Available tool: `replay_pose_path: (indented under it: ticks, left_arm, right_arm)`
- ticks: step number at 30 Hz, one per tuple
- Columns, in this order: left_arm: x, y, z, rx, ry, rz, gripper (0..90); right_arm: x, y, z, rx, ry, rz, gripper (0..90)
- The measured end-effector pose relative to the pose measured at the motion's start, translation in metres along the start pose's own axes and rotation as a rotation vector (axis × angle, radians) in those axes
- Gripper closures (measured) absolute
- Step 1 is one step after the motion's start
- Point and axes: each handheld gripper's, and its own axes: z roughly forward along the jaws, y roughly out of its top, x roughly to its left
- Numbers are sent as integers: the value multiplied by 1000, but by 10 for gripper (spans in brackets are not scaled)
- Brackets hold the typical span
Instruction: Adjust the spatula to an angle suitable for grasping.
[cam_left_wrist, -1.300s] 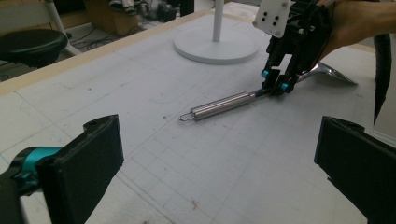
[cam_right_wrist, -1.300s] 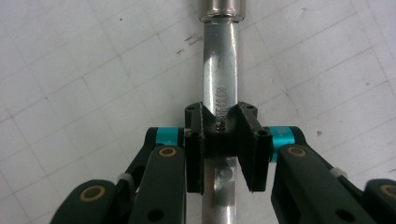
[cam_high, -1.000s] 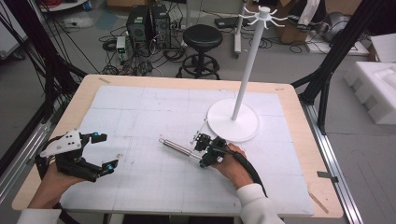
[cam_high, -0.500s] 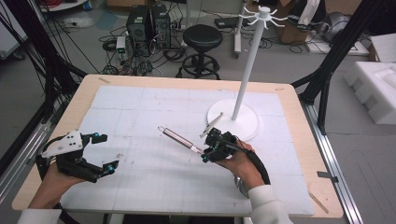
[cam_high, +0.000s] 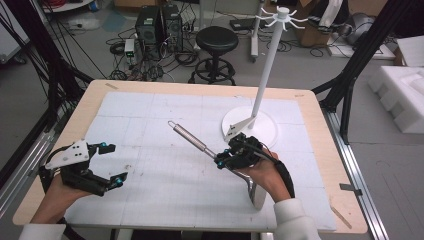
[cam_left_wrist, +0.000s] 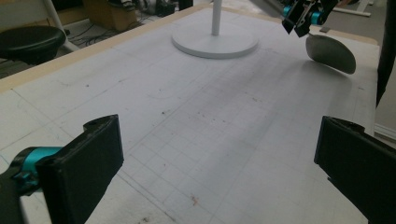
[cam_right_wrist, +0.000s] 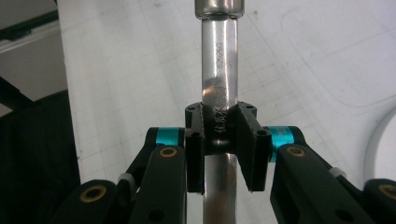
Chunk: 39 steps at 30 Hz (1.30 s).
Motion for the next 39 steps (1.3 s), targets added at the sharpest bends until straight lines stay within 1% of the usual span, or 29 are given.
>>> replay_pose_path:
  ticks: [1, 2, 4, 5, 6, 7, 8, 10, 11, 12, 15, 16, 17, 18, 20, 21, 22, 23, 24, 26, 28, 29, 31, 32, 33, 34, 35, 37, 39]
  left_arm:
    - [0, 0, 0, 1, 0, 1, 17]
    - [0, 0, 0, 1, -1, 1, 17]
    - [0, 0, 1, -1, -2, 3, 17]
    - [0, 0, 1, -1, -2, 3, 17]
    - [0, 0, 1, 0, -2, 4, 17]
    - [-1, 0, 1, -1, -1, 2, 17]
    - [-1, 1, 1, -1, -4, 3, 17]
    - [-1, 1, 1, 1, -9, 7, 17]
    - [-1, 1, 1, 1, -12, 8, 17]
    - [-2, 2, 1, -1, -11, 6, 17]
    - [-2, 2, 2, -2, -13, 10, 17]
    - [-2, 2, 1, -1, -12, 10, 17]
    - [-2, 2, 1, -2, -13, 10, 17]
    - [-3, 3, 1, -2, -15, 11, 17]
    - [-3, 3, 1, -3, -17, 13, 17]
    - [-3, 4, 1, -6, -22, 16, 17]
    - [-3, 4, 1, -8, -24, 17, 17]
    - [-4, 4, 1, -9, -27, 13, 17]
    - [-3, 4, 2, -5, -26, 15, 17]
    - [-3, 4, 3, -1, -28, 20, 17]
    - [-4, 5, 2, -6, -35, 21, 17]
    - [-4, 5, 2, -6, -35, 21, 17]
    - [-4, 5, 2, -12, -37, 20, 17]
    - [-4, 5, 2, -14, -41, 20, 17]
    - [-4, 6, 2, -16, -42, 21, 17]
    - [-5, 6, 2, -20, -47, 19, 17]
    - [-5, 6, 2, -20, -47, 19, 17]
    - [-5, 7, 3, -19, -57, 24, 17]
    - [-6, 7, 3, -19, -66, 26, 17]
  right_arm:
    - [0, 0, 0, 0, 0, 0, 751]
    - [0, 0, -5, -31, 6, -10, 751]
    - [1, 0, -9, -62, 16, -19, 751]
    - [1, 0, -9, -62, 16, -19, 751]
    - [0, 1, -13, -99, 23, -23, 751]
    - [1, 1, -15, -111, 34, -16, 750]
    - [1, 1, -15, -111, 34, -16, 750]
    - [0, 1, -18, -152, 65, -38, 751]
    - [2, 1, -20, -165, 74, -39, 751]
    - [2, 2, -22, -202, 80, -80, 750]
    - [3, 4, -23, -230, 84, -94, 750]
    - [4, 4, -24, -242, 95, -91, 750]
    - [4, 4, -25, -257, 92, -85, 750]
    - [4, 4, -26, -271, 101, -84, 750]
    - [5, 5, -28, -297, 118, -100, 751]
    - [7, 5, -30, -322, 120, -132, 750]
    - [7, 5, -30, -322, 120, -132, 750]
    - [7, 6, -31, -336, 115, -149, 750]
    - [9, 6, -33, -351, 123, -158, 750]
    - [8, 6, -36, -393, 140, -147, 750]
    - [9, 6, -37, -413, 157, -148, 750]
    - [9, 6, -37, -413, 157, -148, 750]
    - [9, 6, -39, -434, 164, -163, 750]
    - [11, 6, -39, -449, 177, -177, 750]
    - [11, 6, -39, -449, 177, -177, 750]
    - [12, 7, -39, -459, 192, -189, 750]
    - [12, 7, -39, -459, 192, -189, 750]
    - [14, 7, -37, -472, 212, -191, 750]
    - [15, 8, -35, -482, 217, -203, 750]
